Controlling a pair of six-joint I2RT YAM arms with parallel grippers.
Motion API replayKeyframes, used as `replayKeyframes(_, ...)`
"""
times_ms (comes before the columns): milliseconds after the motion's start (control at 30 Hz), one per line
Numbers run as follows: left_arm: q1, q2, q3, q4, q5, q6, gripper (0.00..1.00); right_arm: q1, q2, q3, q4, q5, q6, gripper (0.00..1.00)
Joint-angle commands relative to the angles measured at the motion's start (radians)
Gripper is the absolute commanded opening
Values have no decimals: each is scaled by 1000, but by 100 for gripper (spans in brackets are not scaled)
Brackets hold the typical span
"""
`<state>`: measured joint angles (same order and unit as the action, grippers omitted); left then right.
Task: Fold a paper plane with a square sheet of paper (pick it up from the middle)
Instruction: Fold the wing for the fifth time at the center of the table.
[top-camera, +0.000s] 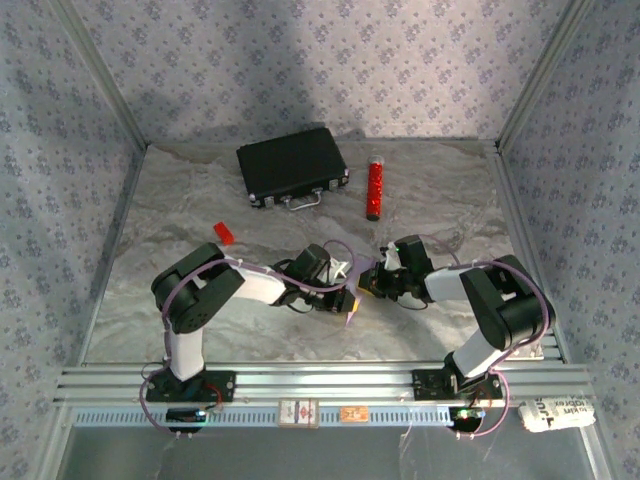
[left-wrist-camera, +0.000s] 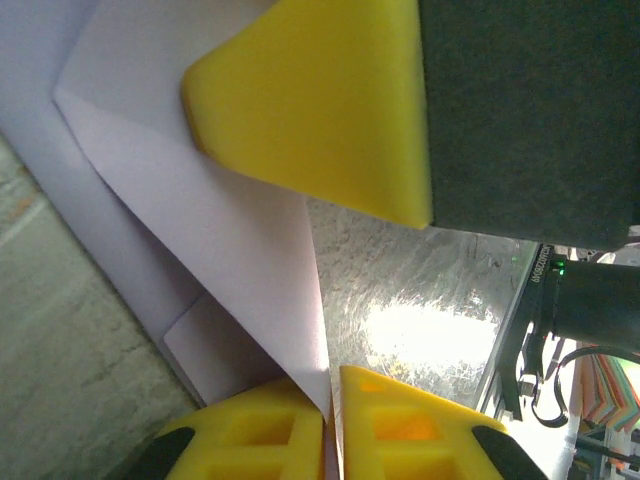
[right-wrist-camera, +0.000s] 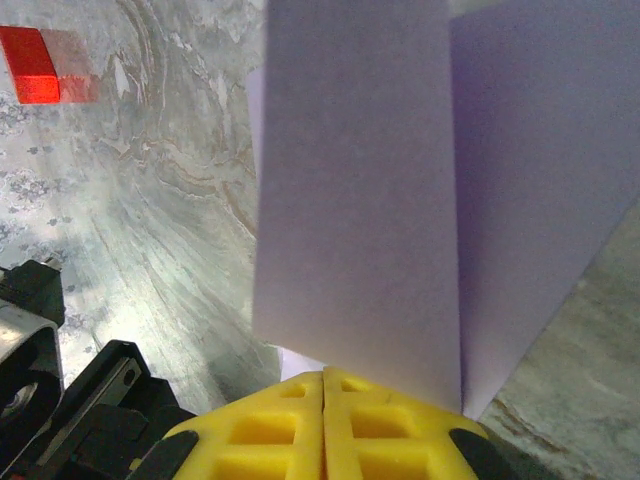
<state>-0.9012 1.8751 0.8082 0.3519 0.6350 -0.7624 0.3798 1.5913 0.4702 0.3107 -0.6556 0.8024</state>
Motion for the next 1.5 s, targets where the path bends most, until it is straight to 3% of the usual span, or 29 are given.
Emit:
replayKeyframes(0, 5, -28, 0, -91, -12, -25, 15, 1, 35, -5, -98, 94, -34, 9)
replayKeyframes(267, 9, -68, -7, -20, -23, -91, 23, 10, 54, 2, -110, 99, -37, 9)
replayKeyframes(567, 15, -55, -29, 43, -1, -133, 15, 16, 53, 3, -115, 100, -36, 9)
replayKeyframes(1467, 13, -18, -49, 72, 50, -152, 17, 19, 54, 2, -118, 106, -29, 8)
